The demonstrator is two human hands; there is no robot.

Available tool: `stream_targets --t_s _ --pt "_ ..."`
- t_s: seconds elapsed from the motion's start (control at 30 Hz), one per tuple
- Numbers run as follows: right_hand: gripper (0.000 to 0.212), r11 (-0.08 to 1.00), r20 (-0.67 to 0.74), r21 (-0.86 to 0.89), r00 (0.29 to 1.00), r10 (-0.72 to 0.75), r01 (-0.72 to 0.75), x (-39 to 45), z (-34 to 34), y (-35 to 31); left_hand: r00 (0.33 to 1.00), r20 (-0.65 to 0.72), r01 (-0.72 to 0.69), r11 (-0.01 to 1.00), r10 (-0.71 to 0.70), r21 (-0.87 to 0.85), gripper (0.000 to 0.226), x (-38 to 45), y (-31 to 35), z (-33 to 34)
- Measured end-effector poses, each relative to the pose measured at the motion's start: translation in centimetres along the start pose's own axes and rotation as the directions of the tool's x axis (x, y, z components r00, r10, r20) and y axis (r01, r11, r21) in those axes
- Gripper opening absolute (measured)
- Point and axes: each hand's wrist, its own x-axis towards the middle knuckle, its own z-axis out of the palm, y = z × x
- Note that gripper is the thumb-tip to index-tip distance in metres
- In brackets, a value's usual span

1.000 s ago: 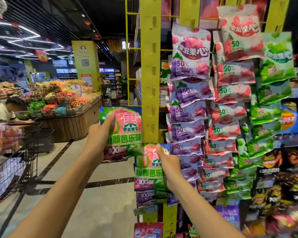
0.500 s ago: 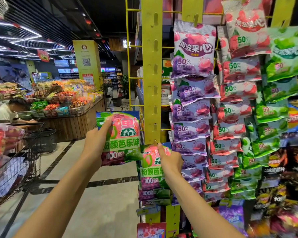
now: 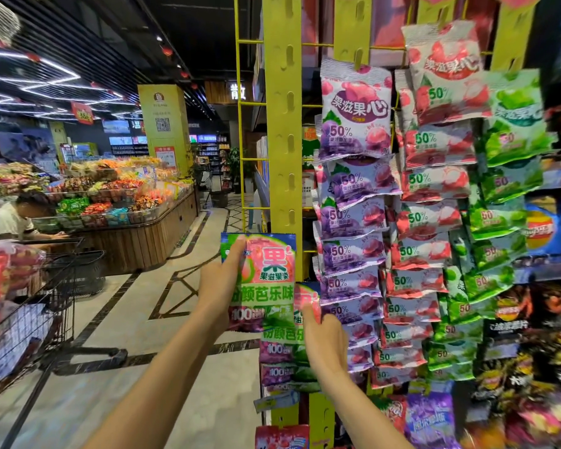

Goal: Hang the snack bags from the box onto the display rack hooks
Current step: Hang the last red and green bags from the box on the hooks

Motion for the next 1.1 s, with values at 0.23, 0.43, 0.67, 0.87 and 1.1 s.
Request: stream_targets --t_s 0.23,0.43,0.67,0.87,1.1 --pt "0.022 0.824 -0.064 -0.216 0.835 -0.547 0.523 -2.5 -7.3 -3.4 0.995 0.102 0.024 1.000 -0.024 0.001 0.058 0.1 -0.3 2.0" --pt "0.035 0.135 0.129 -0.581 0.255 -0.958 0.803 3.0 -8.6 -13.2 1.000 -0.009 -0.028 0.995 0.029 0.093 0.050 1.7 0.2 4.3" --pt "0.053 -0.248 0.449 -0.665 0.112 -0.886 0.705 7.1 -6.8 -17.0 0.994 -0.106 -0.004 0.983 0.024 0.185 0.062 3.9 -2.1 3.7" --pt "0.054 -0.221 0.422 -0.640 0.096 -0.902 0.736 8.2 -6.4 -16.3 0.996 -0.093 0.004 0.981 0.014 0.195 0.053 3.6 -3.4 3.9" --pt "0.058 -0.236 0.420 -0.639 0.075 -0.904 0.732 8.3 -6.5 -16.3 0.996 -0.086 -0.007 0.982 0.023 0.186 0.057 2.9 -4.4 3.9"
